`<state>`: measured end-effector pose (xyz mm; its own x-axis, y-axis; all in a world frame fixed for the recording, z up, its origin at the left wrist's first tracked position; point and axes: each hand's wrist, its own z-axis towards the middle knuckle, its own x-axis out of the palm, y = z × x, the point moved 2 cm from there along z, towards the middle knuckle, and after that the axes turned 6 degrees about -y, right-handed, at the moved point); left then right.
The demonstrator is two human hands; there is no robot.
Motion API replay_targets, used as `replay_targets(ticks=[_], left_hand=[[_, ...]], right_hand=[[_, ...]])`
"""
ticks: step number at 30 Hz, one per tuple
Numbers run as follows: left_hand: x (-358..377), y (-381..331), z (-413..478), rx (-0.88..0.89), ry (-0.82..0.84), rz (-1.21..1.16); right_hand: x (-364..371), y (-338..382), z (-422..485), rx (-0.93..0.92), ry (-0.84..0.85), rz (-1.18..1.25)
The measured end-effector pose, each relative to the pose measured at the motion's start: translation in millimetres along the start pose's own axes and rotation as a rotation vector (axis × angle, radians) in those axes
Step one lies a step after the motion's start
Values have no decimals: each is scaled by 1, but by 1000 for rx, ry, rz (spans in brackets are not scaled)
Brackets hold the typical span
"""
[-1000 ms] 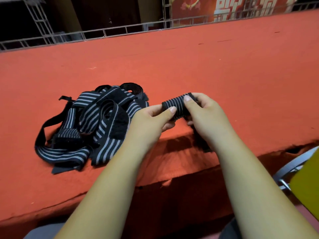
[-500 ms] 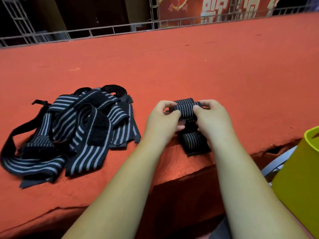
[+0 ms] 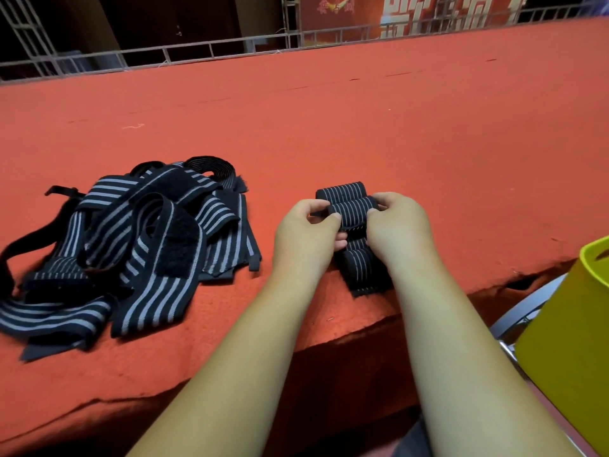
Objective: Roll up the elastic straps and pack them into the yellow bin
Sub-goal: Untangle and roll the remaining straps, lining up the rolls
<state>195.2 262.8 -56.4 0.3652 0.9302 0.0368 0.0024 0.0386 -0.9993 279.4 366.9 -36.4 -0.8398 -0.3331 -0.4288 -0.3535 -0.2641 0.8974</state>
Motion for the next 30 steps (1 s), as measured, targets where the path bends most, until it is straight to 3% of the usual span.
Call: replay_targets(ticks=[15,30], left_hand=[[-26,-7,-18,17,-7,46],[-150,-42,-29,76,-118,127]], right_hand=[[-9,16,-16,-85,-143,197],[73,82,-85,-141,236,357]])
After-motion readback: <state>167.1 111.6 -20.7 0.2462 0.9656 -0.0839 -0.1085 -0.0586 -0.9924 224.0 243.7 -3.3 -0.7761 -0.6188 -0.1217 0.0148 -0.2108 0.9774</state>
